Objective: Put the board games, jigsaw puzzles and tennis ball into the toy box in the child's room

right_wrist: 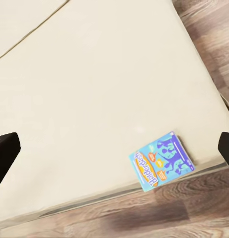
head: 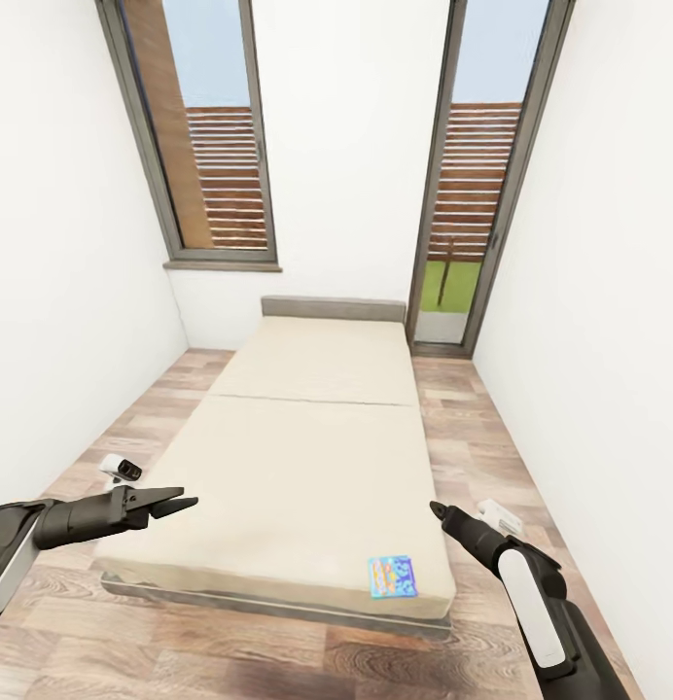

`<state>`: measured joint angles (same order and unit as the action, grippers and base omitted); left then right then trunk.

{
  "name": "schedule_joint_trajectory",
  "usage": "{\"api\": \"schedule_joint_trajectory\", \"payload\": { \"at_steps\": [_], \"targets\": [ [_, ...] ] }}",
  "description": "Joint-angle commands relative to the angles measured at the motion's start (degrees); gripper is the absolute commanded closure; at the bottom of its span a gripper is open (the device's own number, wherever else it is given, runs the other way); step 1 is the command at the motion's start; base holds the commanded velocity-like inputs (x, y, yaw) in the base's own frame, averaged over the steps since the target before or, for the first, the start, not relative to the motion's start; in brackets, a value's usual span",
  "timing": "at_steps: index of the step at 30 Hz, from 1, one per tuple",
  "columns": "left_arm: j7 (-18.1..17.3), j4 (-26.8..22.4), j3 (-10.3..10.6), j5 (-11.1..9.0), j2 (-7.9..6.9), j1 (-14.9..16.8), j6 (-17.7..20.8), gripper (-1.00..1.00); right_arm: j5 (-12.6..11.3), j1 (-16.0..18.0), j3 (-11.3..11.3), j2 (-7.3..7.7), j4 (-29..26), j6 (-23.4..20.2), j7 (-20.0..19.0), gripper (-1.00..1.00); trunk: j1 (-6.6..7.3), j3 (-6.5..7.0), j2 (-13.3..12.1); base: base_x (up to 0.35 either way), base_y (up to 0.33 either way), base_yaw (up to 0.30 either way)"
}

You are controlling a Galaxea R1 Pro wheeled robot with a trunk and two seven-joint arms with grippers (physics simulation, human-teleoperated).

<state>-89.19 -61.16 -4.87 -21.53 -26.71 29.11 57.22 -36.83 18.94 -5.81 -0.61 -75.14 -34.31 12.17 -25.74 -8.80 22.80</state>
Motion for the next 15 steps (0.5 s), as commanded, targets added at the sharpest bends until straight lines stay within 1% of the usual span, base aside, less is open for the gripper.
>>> {"api": "schedule_joint_trajectory", "payload": {
  "at_steps": [1,15],
  "targets": [
    [-0.20,-0.01,0.03,0.00,-0.02,0.05,0.61,-1.00,-0.61,0.05,-0.08,-0.05,-0.10,-0.23,0.48,-1.00,-0.04,-0.03,0.12,0.000,-0.047,0.081],
    [-0.14,-0.01,0.03,0.00,-0.01,0.07,0.61,-1.00,-0.61,0.05,-0.08,-0.09,-0.09,-0.23,0.48,-1.00,-0.04,1.28,0.12,0.000,-0.008,0.085]
  ]
}}
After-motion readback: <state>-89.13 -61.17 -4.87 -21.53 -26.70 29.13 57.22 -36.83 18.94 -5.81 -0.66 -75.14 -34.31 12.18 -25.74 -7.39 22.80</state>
